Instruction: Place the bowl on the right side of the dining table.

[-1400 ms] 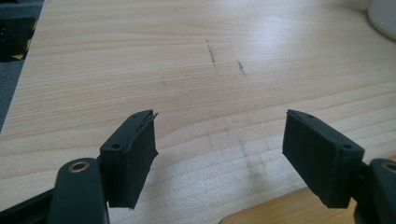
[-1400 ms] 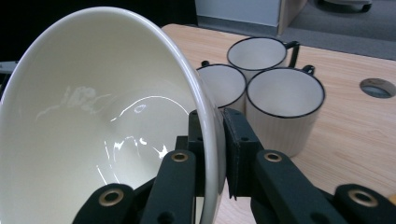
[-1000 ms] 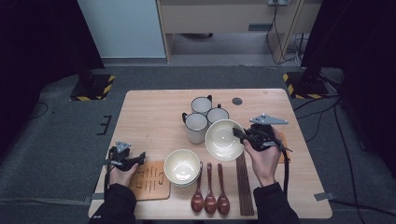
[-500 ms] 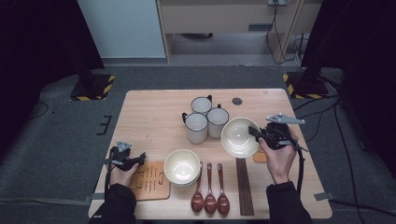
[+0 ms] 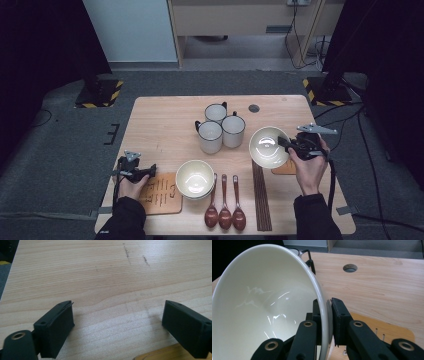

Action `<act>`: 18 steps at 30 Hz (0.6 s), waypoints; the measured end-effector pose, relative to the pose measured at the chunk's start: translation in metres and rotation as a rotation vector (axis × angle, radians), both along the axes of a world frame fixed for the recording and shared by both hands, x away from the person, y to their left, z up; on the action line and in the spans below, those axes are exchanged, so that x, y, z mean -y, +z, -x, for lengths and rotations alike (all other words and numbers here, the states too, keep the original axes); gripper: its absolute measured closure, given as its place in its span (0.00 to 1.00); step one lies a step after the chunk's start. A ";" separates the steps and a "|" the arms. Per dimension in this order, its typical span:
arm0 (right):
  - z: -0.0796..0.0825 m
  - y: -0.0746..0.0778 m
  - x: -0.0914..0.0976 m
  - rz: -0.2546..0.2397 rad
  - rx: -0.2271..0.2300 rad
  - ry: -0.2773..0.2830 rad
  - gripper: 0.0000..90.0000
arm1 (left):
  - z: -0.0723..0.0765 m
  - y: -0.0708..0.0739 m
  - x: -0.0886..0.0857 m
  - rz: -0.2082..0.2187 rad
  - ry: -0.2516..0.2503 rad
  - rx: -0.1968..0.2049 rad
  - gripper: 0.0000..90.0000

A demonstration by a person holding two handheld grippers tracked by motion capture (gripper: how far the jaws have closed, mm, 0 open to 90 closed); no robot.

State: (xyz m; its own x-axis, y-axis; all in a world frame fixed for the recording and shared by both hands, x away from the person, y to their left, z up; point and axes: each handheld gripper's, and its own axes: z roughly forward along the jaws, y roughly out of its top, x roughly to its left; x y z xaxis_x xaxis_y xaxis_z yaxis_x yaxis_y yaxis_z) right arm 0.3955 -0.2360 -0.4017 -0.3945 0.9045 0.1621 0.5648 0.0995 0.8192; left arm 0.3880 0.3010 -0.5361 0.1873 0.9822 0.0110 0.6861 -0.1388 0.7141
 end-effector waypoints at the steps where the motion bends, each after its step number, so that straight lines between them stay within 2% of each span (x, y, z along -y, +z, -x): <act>1: -0.001 -0.002 0.004 0.000 -0.003 -0.003 0.91 | 0.000 0.000 0.000 0.000 0.003 -0.002 0.09; 18: -0.011 -0.028 0.038 -0.002 -0.054 -0.066 0.91 | -0.002 -0.001 0.000 0.000 0.008 -0.019 0.01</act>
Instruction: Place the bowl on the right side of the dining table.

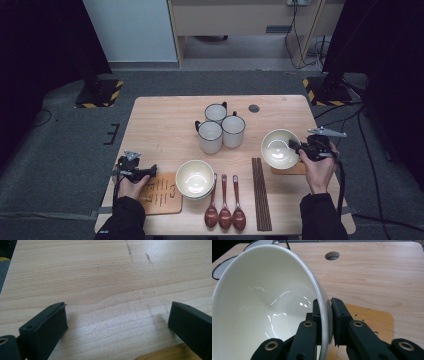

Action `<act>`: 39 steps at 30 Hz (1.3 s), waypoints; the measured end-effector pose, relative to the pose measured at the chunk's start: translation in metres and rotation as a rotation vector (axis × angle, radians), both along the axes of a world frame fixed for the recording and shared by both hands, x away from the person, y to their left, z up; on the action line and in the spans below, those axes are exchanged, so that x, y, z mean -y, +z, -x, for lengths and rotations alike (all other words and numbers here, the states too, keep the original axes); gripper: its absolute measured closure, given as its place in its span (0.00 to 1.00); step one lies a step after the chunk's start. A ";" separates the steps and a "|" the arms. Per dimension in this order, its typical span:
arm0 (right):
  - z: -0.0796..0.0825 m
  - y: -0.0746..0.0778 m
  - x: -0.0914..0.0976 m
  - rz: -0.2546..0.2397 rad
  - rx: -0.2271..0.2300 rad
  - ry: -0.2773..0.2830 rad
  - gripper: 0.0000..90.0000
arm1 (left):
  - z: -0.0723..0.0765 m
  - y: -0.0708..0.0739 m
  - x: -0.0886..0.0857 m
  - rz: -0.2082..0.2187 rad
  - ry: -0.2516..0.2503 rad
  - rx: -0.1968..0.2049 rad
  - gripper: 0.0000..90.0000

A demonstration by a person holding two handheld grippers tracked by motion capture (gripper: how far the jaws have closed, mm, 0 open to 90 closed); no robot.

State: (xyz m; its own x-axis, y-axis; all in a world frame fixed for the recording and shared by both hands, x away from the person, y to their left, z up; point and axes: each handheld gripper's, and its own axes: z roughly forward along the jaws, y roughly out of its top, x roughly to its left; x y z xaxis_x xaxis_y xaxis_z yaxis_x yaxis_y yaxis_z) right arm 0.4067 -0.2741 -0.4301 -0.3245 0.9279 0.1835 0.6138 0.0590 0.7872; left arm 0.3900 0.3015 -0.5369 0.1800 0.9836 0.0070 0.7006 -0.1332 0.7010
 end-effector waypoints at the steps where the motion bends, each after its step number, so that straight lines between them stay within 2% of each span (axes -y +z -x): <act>1: -0.001 -0.001 0.001 -0.001 -0.004 -0.004 0.91 | 0.000 0.000 0.000 0.000 0.000 0.000 0.01; 16: -0.019 -0.023 0.023 0.026 -0.061 -0.070 0.91 | 0.000 0.000 0.000 -0.001 0.002 0.000 0.01; 28: -0.031 -0.041 0.032 0.044 -0.121 -0.090 0.91 | 0.000 0.000 0.000 -0.001 0.002 0.000 0.01; 33: -0.034 -0.048 0.037 0.035 -0.146 -0.104 0.91 | 0.000 0.000 0.000 -0.001 0.002 0.000 0.01; 39: -0.036 -0.053 0.035 0.038 -0.168 -0.106 0.91 | 0.000 0.000 0.000 -0.001 0.002 0.000 0.01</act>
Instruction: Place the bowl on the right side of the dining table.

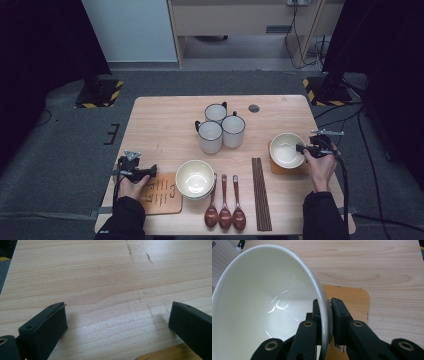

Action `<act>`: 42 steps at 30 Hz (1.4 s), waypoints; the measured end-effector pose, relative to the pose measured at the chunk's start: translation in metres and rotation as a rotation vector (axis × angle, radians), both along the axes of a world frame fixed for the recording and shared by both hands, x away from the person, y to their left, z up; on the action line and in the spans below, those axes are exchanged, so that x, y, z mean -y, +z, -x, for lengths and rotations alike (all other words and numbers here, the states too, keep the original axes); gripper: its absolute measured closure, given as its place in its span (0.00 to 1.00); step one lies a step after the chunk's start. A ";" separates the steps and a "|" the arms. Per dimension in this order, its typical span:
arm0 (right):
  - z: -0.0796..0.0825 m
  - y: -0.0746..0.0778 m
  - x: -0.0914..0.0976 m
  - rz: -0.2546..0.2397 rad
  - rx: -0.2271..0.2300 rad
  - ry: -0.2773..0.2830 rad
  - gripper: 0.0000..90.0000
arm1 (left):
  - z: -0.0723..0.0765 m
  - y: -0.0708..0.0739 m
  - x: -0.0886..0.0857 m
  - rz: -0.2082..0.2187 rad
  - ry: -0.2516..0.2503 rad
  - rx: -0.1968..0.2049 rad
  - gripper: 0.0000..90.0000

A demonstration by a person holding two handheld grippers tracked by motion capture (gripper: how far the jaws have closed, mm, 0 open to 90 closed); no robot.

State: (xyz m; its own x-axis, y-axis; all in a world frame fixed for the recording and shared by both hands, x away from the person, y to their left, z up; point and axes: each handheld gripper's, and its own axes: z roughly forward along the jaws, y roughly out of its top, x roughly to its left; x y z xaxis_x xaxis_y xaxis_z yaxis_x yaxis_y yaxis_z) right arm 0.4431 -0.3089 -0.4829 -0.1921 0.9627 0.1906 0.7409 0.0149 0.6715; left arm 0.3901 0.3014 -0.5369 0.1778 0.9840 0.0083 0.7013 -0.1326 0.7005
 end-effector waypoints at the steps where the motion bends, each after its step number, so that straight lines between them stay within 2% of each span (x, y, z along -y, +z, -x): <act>1: -0.001 -0.001 0.000 0.001 -0.003 0.002 0.91 | 0.000 0.000 0.000 0.000 0.000 0.000 0.01; 8: -0.003 -0.005 -0.001 0.011 -0.025 -0.002 0.91 | 0.000 0.000 0.000 0.000 0.000 0.000 0.01; 16: -0.003 -0.007 0.002 -0.007 -0.032 -0.009 0.91 | 0.000 0.000 0.000 0.000 0.000 0.000 0.01; 27: -0.006 -0.009 0.003 0.036 -0.011 -0.026 0.92 | 0.000 0.000 0.000 0.000 0.000 0.000 0.01; 36: -0.007 -0.012 0.005 0.078 -0.032 -0.044 0.91 | 0.000 0.000 0.000 0.001 0.000 0.000 0.01; 38: -0.007 -0.012 0.006 0.070 -0.029 -0.049 0.91 | 0.000 0.000 0.000 0.000 0.000 0.000 0.01; 42: -0.006 -0.012 0.006 0.073 -0.012 -0.043 0.84 | 0.000 0.000 0.000 0.000 0.000 0.000 0.01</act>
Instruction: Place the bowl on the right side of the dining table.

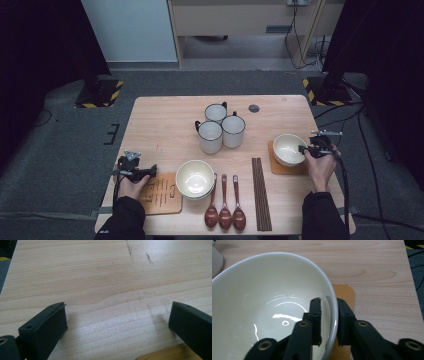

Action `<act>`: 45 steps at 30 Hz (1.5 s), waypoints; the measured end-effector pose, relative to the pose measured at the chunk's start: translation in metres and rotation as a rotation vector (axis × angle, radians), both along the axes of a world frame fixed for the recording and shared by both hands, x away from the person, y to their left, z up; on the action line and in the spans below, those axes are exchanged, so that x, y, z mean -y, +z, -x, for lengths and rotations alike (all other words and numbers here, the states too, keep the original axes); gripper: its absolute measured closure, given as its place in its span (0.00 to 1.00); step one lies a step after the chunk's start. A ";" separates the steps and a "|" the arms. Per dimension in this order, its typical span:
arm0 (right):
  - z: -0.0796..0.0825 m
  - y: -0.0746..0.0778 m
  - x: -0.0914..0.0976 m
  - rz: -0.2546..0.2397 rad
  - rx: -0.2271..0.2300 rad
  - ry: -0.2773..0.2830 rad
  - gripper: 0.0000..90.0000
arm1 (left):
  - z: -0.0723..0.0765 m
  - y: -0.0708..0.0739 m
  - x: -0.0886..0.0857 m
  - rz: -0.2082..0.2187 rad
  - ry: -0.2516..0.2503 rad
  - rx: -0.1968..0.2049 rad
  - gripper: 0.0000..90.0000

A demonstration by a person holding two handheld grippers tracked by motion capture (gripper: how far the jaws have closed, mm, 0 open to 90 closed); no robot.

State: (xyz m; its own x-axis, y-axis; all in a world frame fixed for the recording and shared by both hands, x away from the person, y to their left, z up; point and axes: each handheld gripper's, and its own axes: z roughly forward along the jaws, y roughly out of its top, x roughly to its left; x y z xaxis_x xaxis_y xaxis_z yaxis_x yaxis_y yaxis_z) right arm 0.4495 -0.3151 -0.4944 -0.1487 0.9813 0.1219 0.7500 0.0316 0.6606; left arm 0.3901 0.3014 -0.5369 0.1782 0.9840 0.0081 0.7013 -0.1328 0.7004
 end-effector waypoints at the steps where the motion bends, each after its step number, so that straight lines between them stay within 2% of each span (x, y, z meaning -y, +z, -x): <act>1: 0.000 0.000 0.000 0.007 -0.002 0.000 0.82 | 0.000 0.000 0.000 0.000 0.000 0.000 0.01; 6: 0.002 0.004 0.000 0.049 0.032 -0.006 0.65 | 0.000 0.000 0.000 -0.002 -0.002 -0.003 0.00; 11: 0.006 0.008 0.001 0.078 0.069 -0.021 0.56 | 0.001 0.000 0.000 0.004 -0.003 0.003 0.01; 13: 0.007 0.009 0.001 0.082 0.082 -0.026 0.52 | 0.002 0.001 0.000 0.006 -0.005 0.010 0.04; 15: 0.009 0.012 0.000 0.077 0.106 -0.025 0.51 | 0.004 0.002 -0.001 0.008 -0.005 0.017 0.10; 20: 0.014 0.018 -0.001 0.072 0.137 -0.027 0.48 | 0.007 0.008 -0.002 0.010 -0.007 0.000 0.24; 25: 0.017 0.022 -0.002 0.105 0.139 -0.013 0.45 | 0.010 0.018 -0.001 0.044 -0.010 0.042 0.34; 30: 0.020 0.029 -0.006 0.126 0.168 -0.013 0.41 | 0.014 0.029 0.001 0.070 -0.026 0.086 0.37; 35: 0.024 0.036 -0.010 0.082 0.205 0.000 0.38 | 0.018 0.041 0.006 0.096 -0.045 0.132 0.38; 37: 0.026 0.039 -0.012 0.086 0.226 0.011 0.38 | 0.020 0.047 0.008 0.103 -0.059 0.145 0.38; 45: 0.035 0.051 -0.020 0.056 0.260 0.049 0.36 | 0.025 0.064 0.020 0.134 -0.101 0.192 0.38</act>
